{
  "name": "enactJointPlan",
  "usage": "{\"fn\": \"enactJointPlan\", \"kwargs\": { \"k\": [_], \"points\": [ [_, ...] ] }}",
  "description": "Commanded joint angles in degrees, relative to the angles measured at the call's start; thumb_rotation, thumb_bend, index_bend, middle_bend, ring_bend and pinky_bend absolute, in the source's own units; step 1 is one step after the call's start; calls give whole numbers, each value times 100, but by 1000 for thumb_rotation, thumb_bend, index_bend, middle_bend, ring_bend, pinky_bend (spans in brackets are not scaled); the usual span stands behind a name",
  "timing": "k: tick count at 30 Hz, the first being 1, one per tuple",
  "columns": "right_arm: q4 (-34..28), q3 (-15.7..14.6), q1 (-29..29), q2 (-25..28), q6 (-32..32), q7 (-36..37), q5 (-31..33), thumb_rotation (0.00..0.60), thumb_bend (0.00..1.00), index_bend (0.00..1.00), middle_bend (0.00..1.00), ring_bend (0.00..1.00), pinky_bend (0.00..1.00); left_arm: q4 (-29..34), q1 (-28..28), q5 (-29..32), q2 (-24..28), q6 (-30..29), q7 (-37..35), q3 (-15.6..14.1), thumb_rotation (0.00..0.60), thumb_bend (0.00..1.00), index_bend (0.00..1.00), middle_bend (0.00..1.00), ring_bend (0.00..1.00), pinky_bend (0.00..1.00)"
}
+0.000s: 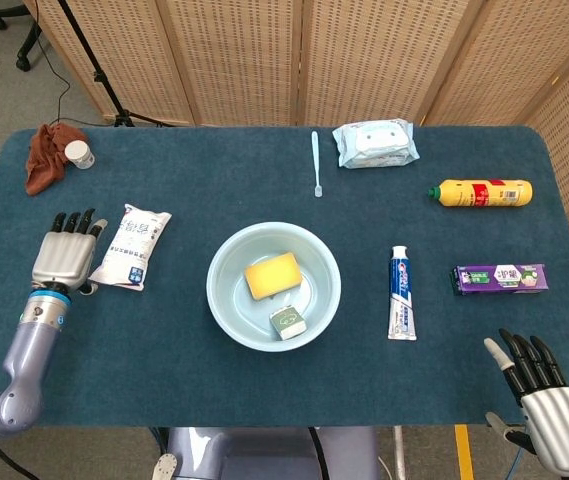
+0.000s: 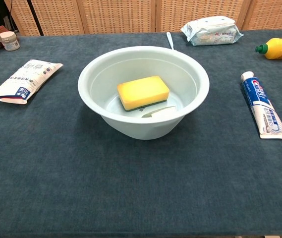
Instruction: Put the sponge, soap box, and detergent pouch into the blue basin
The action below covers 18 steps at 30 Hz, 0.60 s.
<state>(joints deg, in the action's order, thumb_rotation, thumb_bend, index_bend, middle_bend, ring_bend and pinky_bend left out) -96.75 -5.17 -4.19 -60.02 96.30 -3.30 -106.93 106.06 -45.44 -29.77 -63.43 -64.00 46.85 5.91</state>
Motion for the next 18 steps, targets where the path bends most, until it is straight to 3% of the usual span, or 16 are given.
{"fn": "enactJointPlan", "kwargs": {
  "k": [1, 6, 18],
  "points": [
    [1, 2, 1, 0, 3, 5, 2, 600, 105, 60, 0, 0, 0, -68, -30, -42, -57, 107, 46, -127, 600, 111, 0, 0, 0, 0],
    [3, 3, -2, 11, 20, 33, 6, 600, 105, 60, 0, 0, 0, -194, -18, -212, -207, 73, 194, -356, 600, 112, 0, 0, 0, 0],
    [10, 11, -10, 22, 55, 62, 8, 600, 105, 60, 0, 0, 0, -588, -8, -284, -529, 66, 158, -463, 600, 116, 0, 0, 0, 0]
  ]
}}
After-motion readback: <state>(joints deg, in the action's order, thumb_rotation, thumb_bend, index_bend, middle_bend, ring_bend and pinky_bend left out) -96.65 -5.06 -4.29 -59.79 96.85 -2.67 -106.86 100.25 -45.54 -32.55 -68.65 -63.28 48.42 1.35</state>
